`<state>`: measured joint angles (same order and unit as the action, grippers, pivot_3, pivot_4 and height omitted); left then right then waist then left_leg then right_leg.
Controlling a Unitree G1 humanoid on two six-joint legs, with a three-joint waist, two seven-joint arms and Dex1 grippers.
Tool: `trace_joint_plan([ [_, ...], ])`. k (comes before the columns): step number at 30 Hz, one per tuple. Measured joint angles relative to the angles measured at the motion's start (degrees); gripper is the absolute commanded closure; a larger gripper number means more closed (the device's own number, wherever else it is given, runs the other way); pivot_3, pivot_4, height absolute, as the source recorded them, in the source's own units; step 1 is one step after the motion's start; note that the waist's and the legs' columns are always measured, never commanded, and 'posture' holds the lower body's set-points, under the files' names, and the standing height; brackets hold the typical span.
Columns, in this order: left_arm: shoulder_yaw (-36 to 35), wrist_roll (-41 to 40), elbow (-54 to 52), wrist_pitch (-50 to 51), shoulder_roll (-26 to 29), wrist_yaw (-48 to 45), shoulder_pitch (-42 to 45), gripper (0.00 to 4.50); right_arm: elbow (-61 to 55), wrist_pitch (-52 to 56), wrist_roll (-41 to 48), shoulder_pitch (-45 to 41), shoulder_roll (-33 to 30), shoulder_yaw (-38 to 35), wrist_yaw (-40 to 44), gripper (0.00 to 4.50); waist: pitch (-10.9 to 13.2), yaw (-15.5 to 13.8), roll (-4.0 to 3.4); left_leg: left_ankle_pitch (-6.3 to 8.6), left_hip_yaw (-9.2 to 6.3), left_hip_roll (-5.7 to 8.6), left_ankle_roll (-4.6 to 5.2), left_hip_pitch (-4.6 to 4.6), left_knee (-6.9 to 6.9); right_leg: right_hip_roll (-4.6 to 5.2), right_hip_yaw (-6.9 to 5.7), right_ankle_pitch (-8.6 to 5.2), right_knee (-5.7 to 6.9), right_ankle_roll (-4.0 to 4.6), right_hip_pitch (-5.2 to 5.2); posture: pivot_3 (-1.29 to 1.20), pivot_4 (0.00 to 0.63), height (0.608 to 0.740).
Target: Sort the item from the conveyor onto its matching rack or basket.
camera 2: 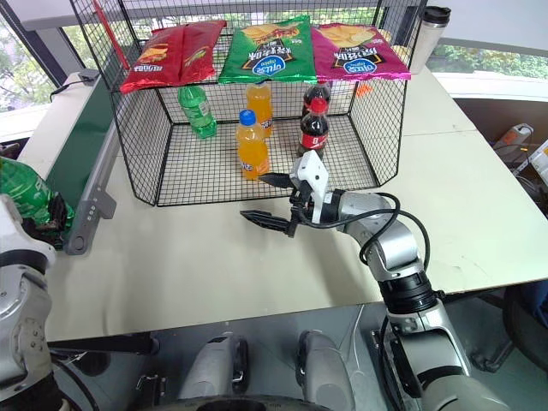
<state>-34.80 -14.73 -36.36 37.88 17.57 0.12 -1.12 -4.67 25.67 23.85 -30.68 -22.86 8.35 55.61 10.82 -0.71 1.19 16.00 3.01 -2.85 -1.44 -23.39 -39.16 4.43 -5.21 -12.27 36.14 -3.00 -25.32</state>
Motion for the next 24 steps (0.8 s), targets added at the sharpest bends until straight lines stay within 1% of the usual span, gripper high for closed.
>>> trace_joint_plan([
  [7, -0.6, -5.1, -5.7, 5.6, 5.1, -1.1, 6.2, 1.86, 0.0, 0.6, 0.1, 0.9, -1.7, 0.1, 2.1, 0.0, 0.0, 0.0, 0.01, 0.0, 0.01, 0.01, 0.0, 0.0, 0.0, 0.0, 0.0, 0.0, 0.0, 0.0, 0.01, 0.0, 0.15, 0.74],
  [11, 1.6, -8.5, -8.1, 9.2, 6.8, -2.4, 8.7, 1.86, -0.1, 1.5, 0.0, 1.0, -2.9, 0.1, 2.2, 0.0, 0.0, 0.0, 0.01, 0.0, 0.0, 0.01, 0.0, 0.01, 0.0, -0.02, 0.0, 0.01, 0.01, -0.01, 0.01, 0.0, 0.15, 0.74],
  [14, 5.8, -10.1, -8.9, 10.5, 7.1, -3.4, 9.9, 1.86, -0.1, 1.7, 0.0, 1.0, -3.1, 0.1, 2.3, 0.0, 0.0, 0.0, 0.01, 0.0, 0.0, 0.01, 0.0, 0.01, 0.0, -0.02, 0.0, 0.01, 0.01, -0.01, 0.02, 0.0, 0.15, 0.74],
  [17, 11.1, -10.1, -8.2, 9.8, 6.4, -4.1, 10.8, 1.86, -0.1, 1.7, -0.2, 1.0, -3.7, 0.3, 2.7, 0.0, 0.0, 0.0, 0.01, 0.0, 0.01, 0.02, 0.0, 0.01, 0.0, -0.02, 0.01, 0.01, 0.0, -0.01, 0.02, 0.0, 0.15, 0.74],
  [21, 19.0, -7.7, -2.1, 5.9, 4.4, -5.3, 11.8, 1.86, -0.1, 1.3, -1.6, 1.1, -5.3, 1.2, 3.2, 0.0, 0.0, 0.0, 0.01, 0.0, 0.01, 0.02, 0.0, 0.0, 0.0, -0.04, 0.01, 0.01, 0.0, -0.01, 0.01, 0.0, 0.15, 0.74],
  [24, 24.0, -4.4, 4.1, 2.0, 2.5, -5.1, 14.9, 1.86, 0.3, -0.4, -4.1, 1.4, -5.7, 2.2, 2.9, 0.0, 0.0, 0.0, 0.01, 0.0, 0.0, 0.01, 0.0, 0.0, 0.0, -0.05, 0.0, 0.01, 0.0, -0.01, 0.01, 0.0, 0.15, 0.74],
])
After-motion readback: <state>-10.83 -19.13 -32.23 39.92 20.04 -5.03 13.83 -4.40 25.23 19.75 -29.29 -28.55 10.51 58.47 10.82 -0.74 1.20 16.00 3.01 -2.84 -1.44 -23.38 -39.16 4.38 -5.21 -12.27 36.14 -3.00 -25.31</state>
